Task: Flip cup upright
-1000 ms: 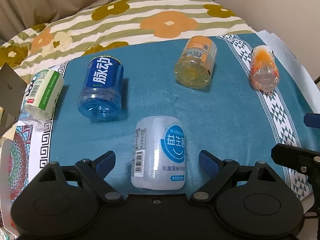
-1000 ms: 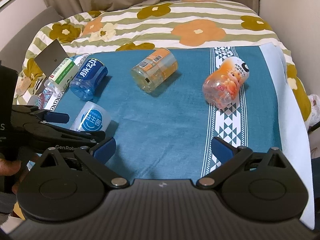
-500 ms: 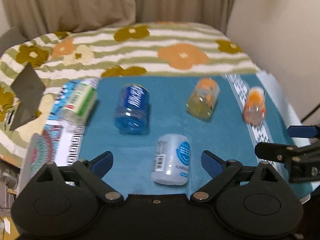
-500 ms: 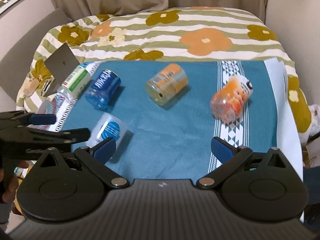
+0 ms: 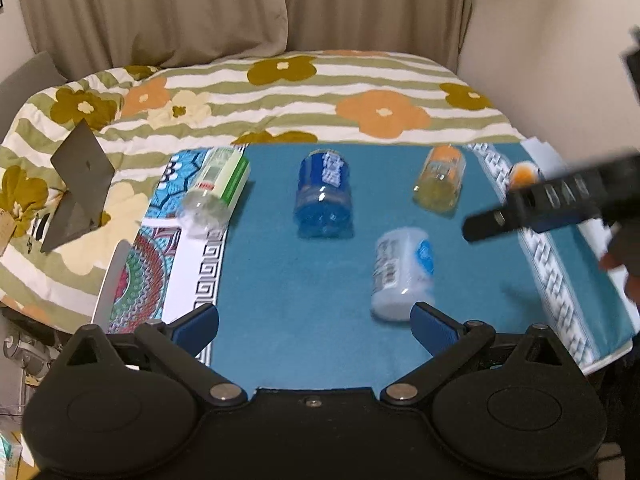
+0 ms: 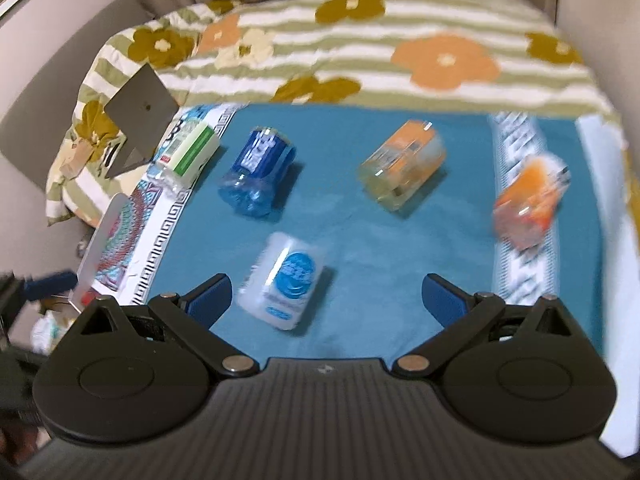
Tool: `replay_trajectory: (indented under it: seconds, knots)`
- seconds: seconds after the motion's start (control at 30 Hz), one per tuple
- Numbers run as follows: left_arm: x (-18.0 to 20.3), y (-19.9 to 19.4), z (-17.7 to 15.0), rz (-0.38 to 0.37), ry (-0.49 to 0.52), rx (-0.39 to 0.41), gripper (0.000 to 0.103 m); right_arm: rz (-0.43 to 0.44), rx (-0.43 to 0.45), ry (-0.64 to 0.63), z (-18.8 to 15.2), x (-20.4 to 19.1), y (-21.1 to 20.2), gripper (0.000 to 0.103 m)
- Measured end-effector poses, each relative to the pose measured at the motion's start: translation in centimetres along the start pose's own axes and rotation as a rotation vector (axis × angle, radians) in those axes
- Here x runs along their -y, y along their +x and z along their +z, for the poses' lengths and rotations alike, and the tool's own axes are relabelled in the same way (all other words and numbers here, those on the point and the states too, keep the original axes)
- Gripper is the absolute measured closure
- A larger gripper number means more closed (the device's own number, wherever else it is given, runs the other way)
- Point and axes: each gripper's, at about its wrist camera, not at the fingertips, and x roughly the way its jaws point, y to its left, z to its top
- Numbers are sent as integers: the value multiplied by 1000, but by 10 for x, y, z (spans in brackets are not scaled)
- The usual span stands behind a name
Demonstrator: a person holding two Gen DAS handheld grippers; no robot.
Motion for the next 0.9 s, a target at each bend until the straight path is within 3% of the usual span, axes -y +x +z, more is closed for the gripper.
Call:
replay_trajectory:
  seconds: [0.17, 0.37, 0.6, 0.9]
  knots:
    - [-27, 11, -14, -38, -6, -21, 0, 78, -120, 181, 17, 2, 46, 0]
    - [-57, 26, -23, -86, -55, -52, 0, 80, -191, 331, 28, 4, 91, 0]
    - [-83, 38, -19, -101, -82, -65, 0, 80, -231, 452, 27, 13, 116, 14]
    - [-93, 45, -10, -122, -83, -64, 0, 66, -242, 502, 27, 17, 124, 27]
